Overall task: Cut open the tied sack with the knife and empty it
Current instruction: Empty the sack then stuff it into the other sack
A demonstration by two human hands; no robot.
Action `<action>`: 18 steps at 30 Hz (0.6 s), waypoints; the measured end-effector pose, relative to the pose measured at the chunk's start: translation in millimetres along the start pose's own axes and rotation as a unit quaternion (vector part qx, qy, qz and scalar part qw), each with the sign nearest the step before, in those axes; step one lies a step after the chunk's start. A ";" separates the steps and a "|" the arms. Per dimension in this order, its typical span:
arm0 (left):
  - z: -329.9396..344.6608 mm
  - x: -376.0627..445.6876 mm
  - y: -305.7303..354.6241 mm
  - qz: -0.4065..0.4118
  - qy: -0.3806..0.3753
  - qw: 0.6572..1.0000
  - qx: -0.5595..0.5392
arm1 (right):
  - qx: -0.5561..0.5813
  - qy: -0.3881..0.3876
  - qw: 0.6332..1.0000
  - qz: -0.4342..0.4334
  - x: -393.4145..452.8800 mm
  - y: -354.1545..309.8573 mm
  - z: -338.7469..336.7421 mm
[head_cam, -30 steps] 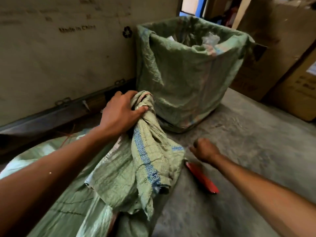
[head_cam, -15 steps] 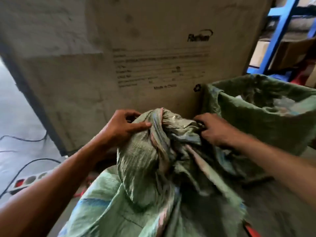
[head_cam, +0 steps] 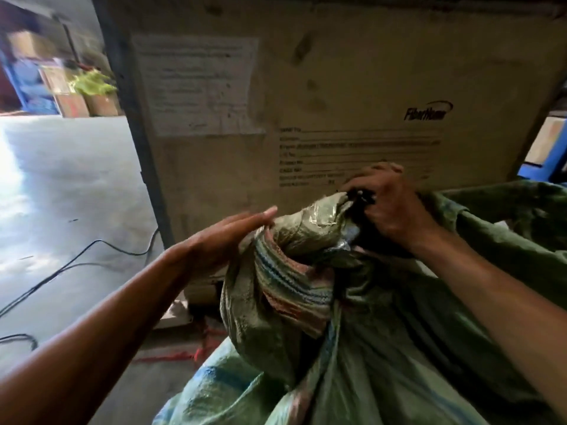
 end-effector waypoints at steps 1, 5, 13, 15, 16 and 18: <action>9.9 -0.4 1.8 0.000 -0.035 0.999 0.024 | -0.007 0.005 1.000 -0.005 1.0 -5.5 3.2; 20.3 3.9 16.5 0.034 0.014 0.998 0.056 | -0.099 0.073 0.992 0.036 -7.5 -12.1 5.1; 22.9 19.2 6.4 0.037 0.021 0.988 -0.146 | 0.250 -0.086 0.888 0.377 -48.8 25.6 55.3; 29.7 20.4 11.0 0.057 -0.008 0.990 -0.133 | 0.348 -0.029 0.836 0.424 -48.7 33.1 58.0; 33.6 20.8 13.7 0.066 -0.022 0.990 -0.124 | 0.400 -0.006 0.805 0.439 -47.3 35.5 58.7; 45.7 21.9 15.0 0.057 -0.058 0.984 -0.157 | 0.451 0.052 0.775 0.439 -41.8 44.4 52.5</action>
Point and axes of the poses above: each hand's wrist, its own x-axis towards the middle knuckle, its own z-axis out of the palm, y = z × x, the point moved 8 cm from there along x, towards the middle knuckle, and after that the axes turned 9 degrees about x, right-handed, at the moved point
